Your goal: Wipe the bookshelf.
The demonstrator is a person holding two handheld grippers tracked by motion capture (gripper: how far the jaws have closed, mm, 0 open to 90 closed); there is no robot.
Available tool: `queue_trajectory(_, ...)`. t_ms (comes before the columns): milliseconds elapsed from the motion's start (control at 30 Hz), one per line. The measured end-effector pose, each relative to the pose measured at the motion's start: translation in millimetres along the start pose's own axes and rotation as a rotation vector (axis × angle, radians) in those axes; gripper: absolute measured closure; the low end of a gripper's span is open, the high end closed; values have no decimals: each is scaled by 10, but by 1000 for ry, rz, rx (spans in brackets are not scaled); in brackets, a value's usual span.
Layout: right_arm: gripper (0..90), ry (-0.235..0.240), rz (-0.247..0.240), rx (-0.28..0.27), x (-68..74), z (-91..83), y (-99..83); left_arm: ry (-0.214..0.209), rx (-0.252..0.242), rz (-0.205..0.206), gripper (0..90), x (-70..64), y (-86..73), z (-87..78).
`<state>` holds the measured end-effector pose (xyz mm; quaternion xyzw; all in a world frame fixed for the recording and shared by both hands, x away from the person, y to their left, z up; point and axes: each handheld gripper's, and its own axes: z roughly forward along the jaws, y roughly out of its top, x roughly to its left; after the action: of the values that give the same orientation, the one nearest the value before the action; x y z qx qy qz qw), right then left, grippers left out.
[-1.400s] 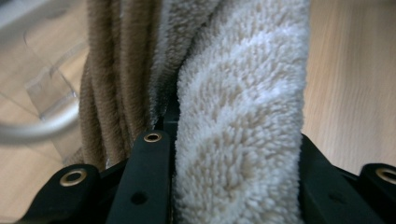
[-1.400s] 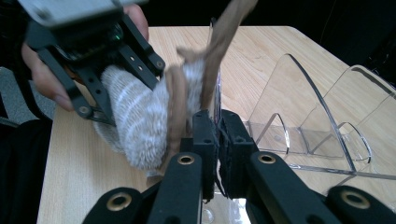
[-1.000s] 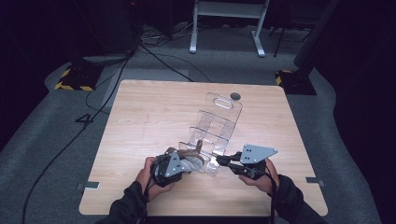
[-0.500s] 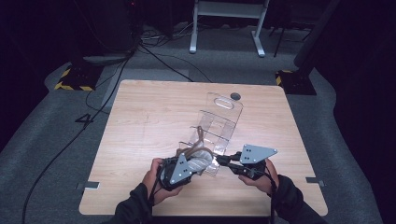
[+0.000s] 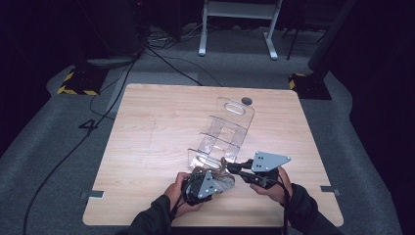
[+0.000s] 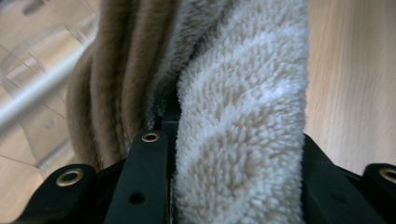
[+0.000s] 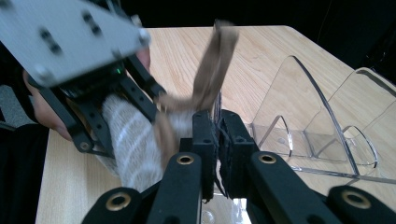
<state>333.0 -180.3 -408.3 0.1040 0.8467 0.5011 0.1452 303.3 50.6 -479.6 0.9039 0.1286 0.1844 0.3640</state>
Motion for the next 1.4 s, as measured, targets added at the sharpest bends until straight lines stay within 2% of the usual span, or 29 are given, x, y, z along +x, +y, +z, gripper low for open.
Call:
queue_trajectory(133,859,3,1,-1,-5,-1,-2,14,39,-3,685,67,-77,-20)
queue_trajectory(200,859,3,1,-2,-4,-1,-3,38,60,-11,685,132,-134,-74)
queue_trajectory(267,859,6,4,-3,-8,-3,-3,57,74,-50,685,234,-216,-152)
queue_trajectory(333,859,9,7,-2,-11,-4,-3,76,62,-116,685,344,-300,-251)
queue_trajectory(400,858,10,8,-2,-12,-3,-2,105,55,-133,686,405,-323,-330)
queue_trajectory(533,853,9,9,1,-14,-1,-1,161,-13,-162,684,503,-282,-521)
queue_trajectory(633,853,9,9,1,-15,-3,-3,185,-112,-174,682,540,-242,-702)
queue_trajectory(733,852,10,10,0,-14,-1,-3,208,-169,-173,682,553,-177,-799)
queue_trajectory(800,852,11,9,1,-16,-4,-4,200,-196,-183,681,549,-146,-801)
queue_trajectory(867,851,10,9,2,-17,-2,-2,194,-194,-160,680,494,-107,-743)
queue_trajectory(967,851,7,11,2,-15,0,0,171,-205,-154,675,454,-74,-706)
queue_trajectory(1067,850,6,9,2,-17,3,-1,126,-219,-111,676,333,28,-627)
queue_trajectory(1100,851,7,7,3,-15,4,0,115,-212,-83,676,267,73,-578)
queue_trajectory(1200,851,7,7,3,-15,3,-1,71,-196,-38,676,136,158,-456)
queue_trajectory(1233,851,6,7,2,-15,3,-2,68,-183,-28,676,90,180,-407)
queue_trajectory(1333,851,4,7,3,-14,2,-1,23,-160,-36,676,30,179,-266)
queue_trajectory(1400,851,3,5,3,-12,1,-1,13,-108,-13,677,-24,147,-153)
